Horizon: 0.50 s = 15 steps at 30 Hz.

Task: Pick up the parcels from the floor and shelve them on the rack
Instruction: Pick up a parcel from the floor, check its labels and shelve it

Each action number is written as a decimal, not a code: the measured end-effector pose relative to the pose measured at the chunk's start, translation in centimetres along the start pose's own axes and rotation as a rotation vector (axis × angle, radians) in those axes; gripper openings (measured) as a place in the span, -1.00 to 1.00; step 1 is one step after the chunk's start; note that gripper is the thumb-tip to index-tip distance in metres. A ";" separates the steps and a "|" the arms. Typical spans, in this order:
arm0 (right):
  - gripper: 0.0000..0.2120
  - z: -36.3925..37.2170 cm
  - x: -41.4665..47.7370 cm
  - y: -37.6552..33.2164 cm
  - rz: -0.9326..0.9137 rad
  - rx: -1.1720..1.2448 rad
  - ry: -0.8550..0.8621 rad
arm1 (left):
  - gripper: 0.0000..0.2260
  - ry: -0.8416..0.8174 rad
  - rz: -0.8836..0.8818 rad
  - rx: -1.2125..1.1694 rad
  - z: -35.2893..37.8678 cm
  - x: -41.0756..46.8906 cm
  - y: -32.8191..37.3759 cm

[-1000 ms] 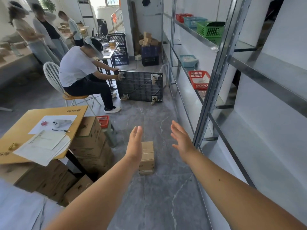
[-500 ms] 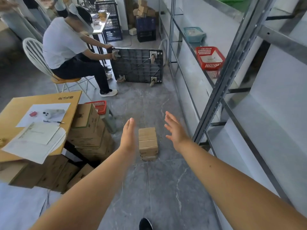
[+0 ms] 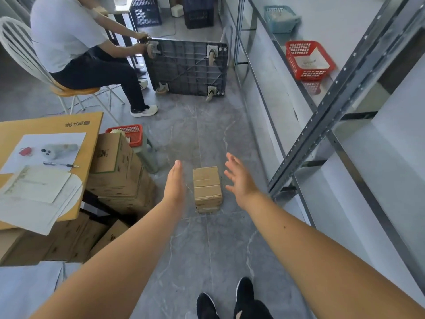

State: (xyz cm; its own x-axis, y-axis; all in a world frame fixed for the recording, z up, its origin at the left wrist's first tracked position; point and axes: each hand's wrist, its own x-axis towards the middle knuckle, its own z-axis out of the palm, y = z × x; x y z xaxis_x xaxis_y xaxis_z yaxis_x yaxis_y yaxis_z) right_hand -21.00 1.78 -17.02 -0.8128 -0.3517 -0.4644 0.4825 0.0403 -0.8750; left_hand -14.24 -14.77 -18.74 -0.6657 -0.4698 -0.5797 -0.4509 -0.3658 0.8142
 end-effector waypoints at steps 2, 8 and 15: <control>-0.38 -0.3 1.4 0.4 0.025 0.007 -0.008 | -0.27 0.001 -0.038 0.004 0.4 1.2 -0.2; -0.40 -1.7 6.5 1.2 0.119 0.060 -0.014 | -0.28 0.019 -0.132 0.004 2.9 4.9 -0.5; -0.38 -4.1 14.0 1.9 0.218 0.075 -0.001 | -0.32 0.050 -0.206 0.010 6.8 11.4 -1.6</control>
State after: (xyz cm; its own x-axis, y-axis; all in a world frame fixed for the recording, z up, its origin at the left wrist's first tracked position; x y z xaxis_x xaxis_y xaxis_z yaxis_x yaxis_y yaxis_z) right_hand -32.85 0.74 -25.74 -0.6861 -0.3433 -0.6414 0.6697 0.0463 -0.7412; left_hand -25.13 -14.04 -26.44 -0.5286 -0.4252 -0.7347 -0.5805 -0.4504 0.6783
